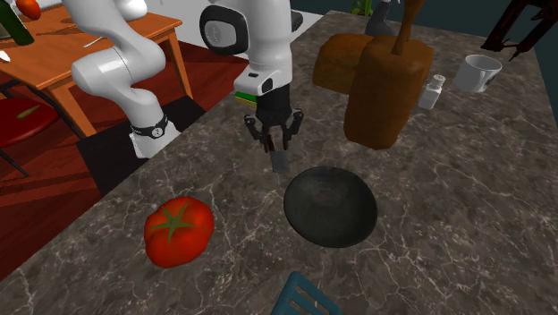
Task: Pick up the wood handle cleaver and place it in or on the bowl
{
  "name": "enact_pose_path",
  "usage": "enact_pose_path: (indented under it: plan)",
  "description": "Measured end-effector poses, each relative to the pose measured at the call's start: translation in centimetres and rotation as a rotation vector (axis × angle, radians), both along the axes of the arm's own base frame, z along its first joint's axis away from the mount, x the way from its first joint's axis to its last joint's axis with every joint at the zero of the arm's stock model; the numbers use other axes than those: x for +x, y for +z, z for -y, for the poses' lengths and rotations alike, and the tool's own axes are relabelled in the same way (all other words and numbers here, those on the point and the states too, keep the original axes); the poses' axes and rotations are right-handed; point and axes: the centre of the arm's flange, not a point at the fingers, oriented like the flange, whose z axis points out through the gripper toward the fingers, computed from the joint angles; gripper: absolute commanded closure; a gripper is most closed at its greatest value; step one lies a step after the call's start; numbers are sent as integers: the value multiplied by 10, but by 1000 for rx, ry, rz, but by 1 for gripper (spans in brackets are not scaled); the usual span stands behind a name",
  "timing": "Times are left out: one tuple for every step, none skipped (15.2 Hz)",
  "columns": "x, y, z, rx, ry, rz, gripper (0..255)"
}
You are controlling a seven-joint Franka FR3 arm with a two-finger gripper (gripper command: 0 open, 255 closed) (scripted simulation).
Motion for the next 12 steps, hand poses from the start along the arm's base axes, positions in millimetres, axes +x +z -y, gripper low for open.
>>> enact_pose_path:
  plan:
    - [1, 1, 0, 0, 0, 1, 255]
    - [1, 1, 0, 0, -1, 3, 255]
    - [1, 1, 0, 0, -2, 3, 255]
    - [1, 1, 0, 1, -3, 6, 255]
    - [0, 1, 1, 1, -4, 7, 255]
    - [1, 1, 1, 0, -4, 5, 255]
    - [1, 2, 1, 0, -3, 1, 255]
    - [-1, 3, 0, 0, 0, -5, 255]
    - [-1, 5, 0, 0, 1, -9, 255]
    - [-2, 10, -1, 0, 2, -10, 255]
    - [-2, 14, -1, 0, 2, -11, 255]
    - [-2, 19, -1, 0, 2, -11, 255]
